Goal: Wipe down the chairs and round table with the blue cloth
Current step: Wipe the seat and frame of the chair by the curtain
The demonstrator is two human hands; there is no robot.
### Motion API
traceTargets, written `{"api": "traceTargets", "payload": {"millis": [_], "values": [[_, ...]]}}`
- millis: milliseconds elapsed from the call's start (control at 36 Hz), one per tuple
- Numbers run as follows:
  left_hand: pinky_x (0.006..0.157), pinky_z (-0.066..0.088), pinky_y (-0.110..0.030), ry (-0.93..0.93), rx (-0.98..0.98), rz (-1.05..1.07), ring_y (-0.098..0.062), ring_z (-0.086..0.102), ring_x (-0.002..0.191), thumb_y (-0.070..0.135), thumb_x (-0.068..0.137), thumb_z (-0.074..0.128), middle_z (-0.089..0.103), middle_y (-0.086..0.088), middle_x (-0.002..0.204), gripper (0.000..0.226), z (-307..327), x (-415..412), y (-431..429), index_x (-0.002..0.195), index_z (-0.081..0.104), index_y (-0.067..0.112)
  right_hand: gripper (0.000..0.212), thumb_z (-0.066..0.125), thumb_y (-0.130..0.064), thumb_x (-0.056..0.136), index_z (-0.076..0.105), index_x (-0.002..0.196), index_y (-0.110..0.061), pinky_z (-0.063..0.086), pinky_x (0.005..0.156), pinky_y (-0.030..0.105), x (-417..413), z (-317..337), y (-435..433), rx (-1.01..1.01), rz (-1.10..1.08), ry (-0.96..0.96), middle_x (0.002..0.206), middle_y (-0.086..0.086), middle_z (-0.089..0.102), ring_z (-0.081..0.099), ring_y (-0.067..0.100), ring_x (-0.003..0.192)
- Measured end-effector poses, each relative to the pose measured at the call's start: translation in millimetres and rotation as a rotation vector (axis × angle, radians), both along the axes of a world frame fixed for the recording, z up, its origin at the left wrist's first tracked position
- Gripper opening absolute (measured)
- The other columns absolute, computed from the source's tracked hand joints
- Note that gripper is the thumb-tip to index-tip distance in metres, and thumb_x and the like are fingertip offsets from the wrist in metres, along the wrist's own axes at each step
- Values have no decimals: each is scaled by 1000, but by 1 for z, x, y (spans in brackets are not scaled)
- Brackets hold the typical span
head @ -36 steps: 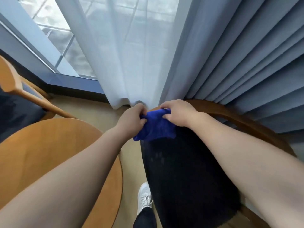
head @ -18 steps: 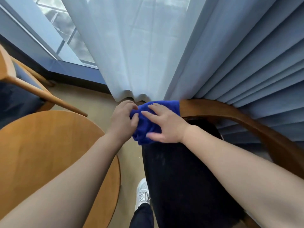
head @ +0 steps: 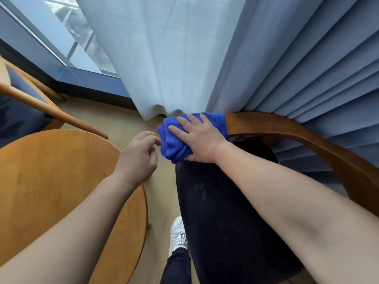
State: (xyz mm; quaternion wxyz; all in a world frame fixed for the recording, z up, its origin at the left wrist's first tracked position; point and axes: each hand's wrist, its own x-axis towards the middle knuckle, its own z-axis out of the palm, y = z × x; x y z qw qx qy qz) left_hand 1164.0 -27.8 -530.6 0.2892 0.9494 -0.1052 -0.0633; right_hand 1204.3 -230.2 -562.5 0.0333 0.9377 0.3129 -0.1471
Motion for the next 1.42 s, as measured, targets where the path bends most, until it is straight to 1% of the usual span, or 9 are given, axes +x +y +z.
{"api": "traceTargets", "payload": {"millis": [194, 333, 445, 583, 722, 806, 1111, 1306, 1417], "values": [[87, 45, -26, 35, -3, -33, -15, 56, 100, -2, 83, 54, 61, 1, 109, 23, -4, -14, -10, 96, 66, 12, 84, 63, -37, 87, 16, 154, -21, 14, 116, 52, -1, -7, -41, -1, -90, -34, 158, 17, 19, 22, 38, 144], [88, 44, -26, 45, -28, -39, -16, 56, 99, -2, 81, 54, 61, 3, 107, 23, -4, -17, -27, 94, 66, 12, 85, 82, -27, 68, 45, 144, -14, 35, 105, 58, -5, -13, -64, 38, -114, -97, 143, 24, 45, 47, 44, 127], [86, 41, -20, 51, -21, -62, -12, 55, 98, -1, 82, 55, 61, 4, 107, 22, -1, -13, -41, 96, 66, 13, 83, 87, -23, 58, 56, 134, -11, 43, 95, 60, -6, -15, -82, 72, -141, -134, 132, 26, 55, 57, 45, 115], [84, 47, -27, 44, -29, -105, -16, 56, 94, -2, 81, 58, 61, 3, 103, 19, 3, -12, -62, 92, 66, 12, 84, 87, -19, 57, 56, 134, -10, 43, 95, 60, -9, -16, -108, 71, -230, -106, 132, 27, 55, 57, 47, 114], [82, 51, -36, 77, -17, -139, -17, 56, 95, 0, 82, 56, 59, 5, 107, 21, 0, -13, -81, 95, 65, 15, 80, 81, -15, 66, 50, 140, -11, 36, 101, 60, -13, -16, -134, 80, -294, -83, 138, 26, 49, 51, 46, 121], [82, 50, -33, 76, 2, -167, -16, 55, 96, 1, 82, 56, 59, 4, 108, 21, 1, -13, -94, 94, 65, 16, 80, 80, -15, 69, 47, 142, -11, 35, 103, 59, -15, -16, -149, 75, -306, -69, 141, 27, 46, 49, 46, 123], [85, 44, -27, 101, 20, -231, -16, 56, 98, 4, 86, 53, 58, 5, 111, 21, 4, -13, -136, 97, 65, 18, 78, 62, -25, 88, 20, 154, -21, 14, 117, 48, -27, -15, -208, 36, -399, -56, 158, 15, 22, 24, 34, 143], [83, 42, -24, 130, 13, -289, -14, 56, 97, 6, 86, 54, 57, 7, 109, 21, 1, -17, -160, 98, 65, 20, 78, 62, -25, 88, 20, 154, -21, 15, 117, 48, -42, -12, -239, 28, -466, -25, 158, 16, 22, 25, 35, 143], [83, 46, -29, 128, 29, -312, -13, 55, 96, 8, 86, 54, 57, 6, 111, 20, 1, -20, -174, 99, 65, 20, 80, 61, -26, 89, 16, 154, -22, 15, 118, 46, -51, -9, -252, 14, -488, -10, 159, 15, 18, 22, 34, 144]]}}
